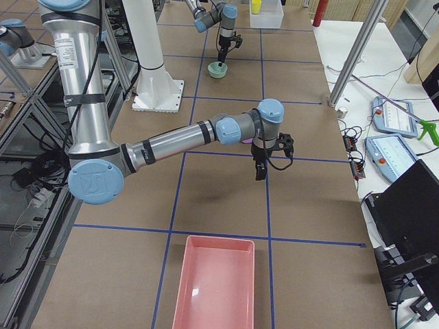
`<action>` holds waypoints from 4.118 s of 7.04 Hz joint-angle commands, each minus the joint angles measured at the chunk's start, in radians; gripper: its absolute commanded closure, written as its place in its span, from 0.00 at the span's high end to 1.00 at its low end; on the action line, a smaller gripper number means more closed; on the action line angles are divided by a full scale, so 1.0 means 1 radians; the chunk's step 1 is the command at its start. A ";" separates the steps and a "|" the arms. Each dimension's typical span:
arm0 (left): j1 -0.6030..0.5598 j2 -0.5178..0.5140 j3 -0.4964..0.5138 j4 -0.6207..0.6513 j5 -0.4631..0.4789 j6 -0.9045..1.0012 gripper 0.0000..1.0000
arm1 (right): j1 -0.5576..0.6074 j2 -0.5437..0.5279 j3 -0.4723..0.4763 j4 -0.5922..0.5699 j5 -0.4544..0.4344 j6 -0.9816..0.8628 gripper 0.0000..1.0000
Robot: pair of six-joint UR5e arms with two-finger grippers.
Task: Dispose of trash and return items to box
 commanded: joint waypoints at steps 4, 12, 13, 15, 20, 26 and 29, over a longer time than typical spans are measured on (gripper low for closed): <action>-0.078 0.017 -0.105 0.014 -0.030 -0.003 0.00 | 0.000 0.000 0.001 0.000 0.000 0.000 1.00; -0.920 0.045 0.333 0.177 -0.233 0.638 0.00 | 0.000 0.002 0.003 0.002 0.000 0.000 1.00; -0.983 -0.037 0.525 0.172 -0.234 0.772 0.00 | 0.000 0.002 0.003 0.002 0.000 0.000 1.00; -1.052 -0.164 0.834 0.156 -0.233 0.990 0.00 | 0.000 0.002 0.003 0.002 0.000 0.000 1.00; -1.016 -0.273 1.284 -0.203 -0.214 0.943 0.00 | 0.000 0.012 0.001 0.002 -0.012 0.000 1.00; -0.937 -0.251 1.340 -0.467 -0.147 0.844 0.98 | -0.002 0.020 0.003 0.002 -0.012 0.023 1.00; -1.057 -0.238 1.041 -0.231 -0.312 0.844 0.98 | -0.002 0.023 0.005 0.002 -0.012 0.026 1.00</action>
